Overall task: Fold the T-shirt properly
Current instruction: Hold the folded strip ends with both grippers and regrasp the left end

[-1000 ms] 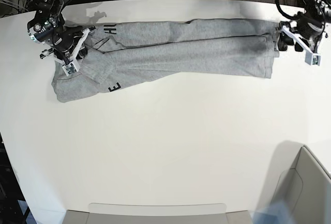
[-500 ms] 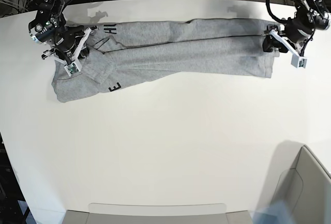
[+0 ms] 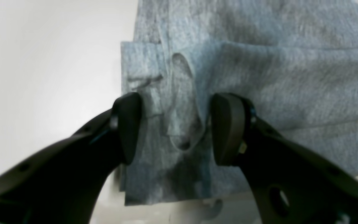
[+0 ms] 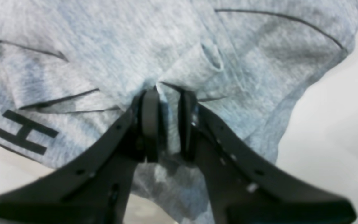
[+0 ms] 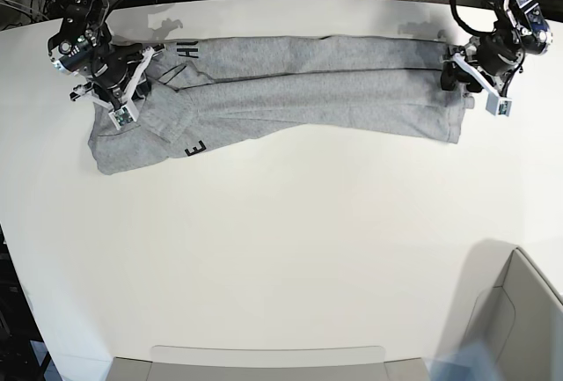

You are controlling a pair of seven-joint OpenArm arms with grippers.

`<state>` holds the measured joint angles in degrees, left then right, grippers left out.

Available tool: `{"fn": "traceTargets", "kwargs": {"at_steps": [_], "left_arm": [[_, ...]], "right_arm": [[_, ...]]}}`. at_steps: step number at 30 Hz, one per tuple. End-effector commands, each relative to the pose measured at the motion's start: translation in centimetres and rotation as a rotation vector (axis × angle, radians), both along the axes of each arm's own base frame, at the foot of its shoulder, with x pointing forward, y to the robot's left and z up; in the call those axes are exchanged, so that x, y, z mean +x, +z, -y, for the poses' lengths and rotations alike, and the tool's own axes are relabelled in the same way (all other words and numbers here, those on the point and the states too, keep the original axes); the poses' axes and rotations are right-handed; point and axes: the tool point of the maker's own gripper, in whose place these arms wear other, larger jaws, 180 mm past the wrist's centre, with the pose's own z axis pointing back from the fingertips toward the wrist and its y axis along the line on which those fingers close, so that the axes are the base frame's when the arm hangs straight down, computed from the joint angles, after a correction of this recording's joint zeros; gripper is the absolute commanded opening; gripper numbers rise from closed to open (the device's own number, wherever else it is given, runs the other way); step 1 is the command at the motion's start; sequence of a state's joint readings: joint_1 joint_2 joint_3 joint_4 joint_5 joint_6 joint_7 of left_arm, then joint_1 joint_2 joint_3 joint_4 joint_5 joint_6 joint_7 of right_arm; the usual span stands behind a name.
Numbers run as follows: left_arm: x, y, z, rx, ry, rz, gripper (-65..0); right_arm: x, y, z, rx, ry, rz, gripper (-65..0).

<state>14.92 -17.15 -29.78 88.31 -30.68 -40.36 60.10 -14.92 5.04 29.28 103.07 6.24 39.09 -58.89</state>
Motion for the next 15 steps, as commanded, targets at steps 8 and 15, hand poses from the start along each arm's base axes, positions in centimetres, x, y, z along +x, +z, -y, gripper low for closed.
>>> {"fn": "traceTargets", "kwargs": {"at_steps": [8, 15], "left_arm": [[0.6, 3.2, -2.0, 0.114, -0.003, 0.04, -28.8], [-0.1, 3.0, -3.8, 0.198, 0.015, -0.001, -28.8]], "right_arm": [[0.7, 0.9, 0.0, -0.001, 0.02, 0.038, -52.4], [0.7, 0.9, 0.0, -0.001, 0.02, 0.038, -52.4]]}}
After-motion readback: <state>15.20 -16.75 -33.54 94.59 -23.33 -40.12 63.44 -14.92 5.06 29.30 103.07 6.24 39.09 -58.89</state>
